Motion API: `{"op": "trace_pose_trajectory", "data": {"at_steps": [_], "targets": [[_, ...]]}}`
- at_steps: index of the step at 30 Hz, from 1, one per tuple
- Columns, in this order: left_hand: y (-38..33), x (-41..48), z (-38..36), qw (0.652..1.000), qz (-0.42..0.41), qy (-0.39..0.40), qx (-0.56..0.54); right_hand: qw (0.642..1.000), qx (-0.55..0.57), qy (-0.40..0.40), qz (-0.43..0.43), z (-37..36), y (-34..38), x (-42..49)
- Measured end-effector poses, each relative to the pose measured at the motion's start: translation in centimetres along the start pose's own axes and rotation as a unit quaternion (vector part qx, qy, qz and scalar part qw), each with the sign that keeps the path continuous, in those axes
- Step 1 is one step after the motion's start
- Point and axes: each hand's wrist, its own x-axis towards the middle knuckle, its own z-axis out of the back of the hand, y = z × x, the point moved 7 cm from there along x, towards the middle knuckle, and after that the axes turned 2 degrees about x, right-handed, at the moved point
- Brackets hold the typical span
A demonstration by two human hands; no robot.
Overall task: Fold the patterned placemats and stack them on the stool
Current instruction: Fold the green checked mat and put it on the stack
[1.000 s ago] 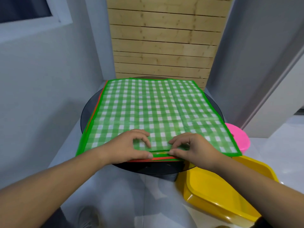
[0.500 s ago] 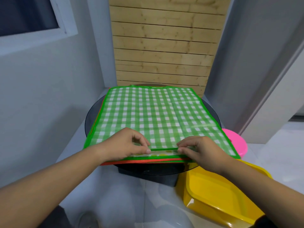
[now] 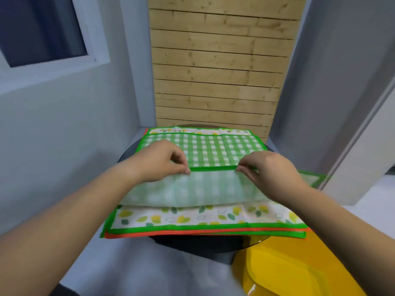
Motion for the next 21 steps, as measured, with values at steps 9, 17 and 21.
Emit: {"op": "trace_pose_trajectory", "data": {"at_steps": [9,17,21], "targets": [[5.5,9.5,-2.4,0.98,0.048,0.005,0.196,0.994,0.046,0.054,-0.081,-8.6,-6.6,8.6],[10.8,12.2,-7.8,0.992,0.094,-0.06,0.057,0.98,0.107,0.103,-0.133,-14.6,-10.8,9.4],[11.4,12.3,-8.7,0.986,0.111,-0.107,0.07,0.983,0.103,0.087,-0.122,-15.6,-11.3,9.6]]}}
